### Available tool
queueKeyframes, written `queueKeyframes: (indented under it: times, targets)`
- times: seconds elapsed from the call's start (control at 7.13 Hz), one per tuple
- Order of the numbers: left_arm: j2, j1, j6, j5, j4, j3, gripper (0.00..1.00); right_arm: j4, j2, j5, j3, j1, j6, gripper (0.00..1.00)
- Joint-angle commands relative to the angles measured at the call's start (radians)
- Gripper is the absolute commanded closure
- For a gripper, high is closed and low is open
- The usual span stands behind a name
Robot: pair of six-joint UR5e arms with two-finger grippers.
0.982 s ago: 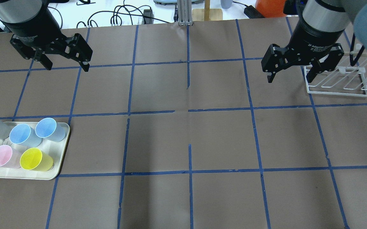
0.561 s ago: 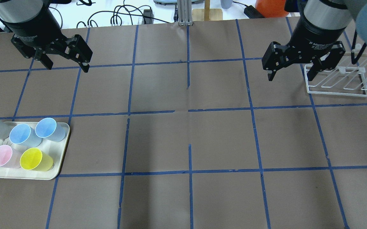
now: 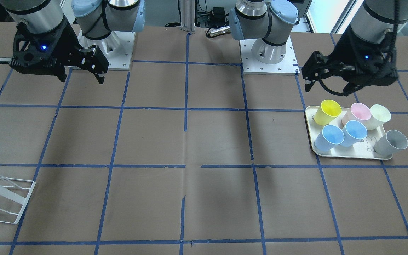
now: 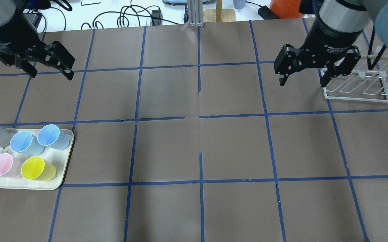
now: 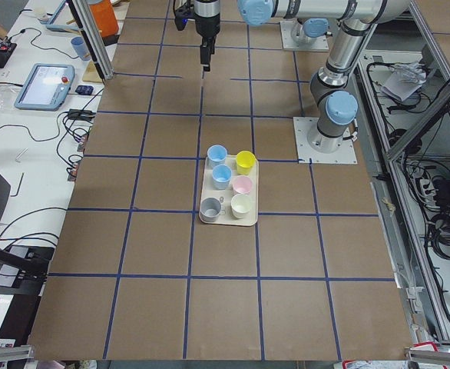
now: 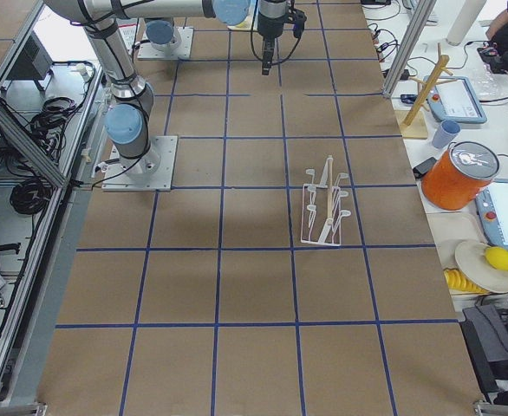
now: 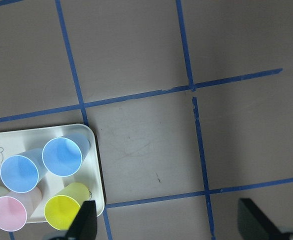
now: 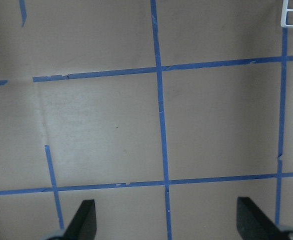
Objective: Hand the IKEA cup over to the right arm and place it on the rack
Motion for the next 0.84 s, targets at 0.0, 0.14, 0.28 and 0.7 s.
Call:
queueKeyframes:
  times: [0.0,0.14,0.28,0.7]
  targets:
    - [-0.003,0.260,0.292,-0.028,0.035,-0.061,0.00,-0.008,0.009,0.135,0.008,-0.003,0.151,0.00]
    - [-0.021,0.377,0.394,-0.038,0.084,-0.110,0.00,-0.012,0.044,0.267,-0.002,-0.003,0.242,0.00]
    - [-0.041,0.431,0.448,-0.041,0.193,-0.169,0.00,-0.043,0.066,0.348,-0.006,-0.002,0.324,0.00]
    - [-0.111,0.441,0.496,-0.032,0.473,-0.345,0.00,-0.077,0.066,0.540,0.008,0.006,0.422,0.00]
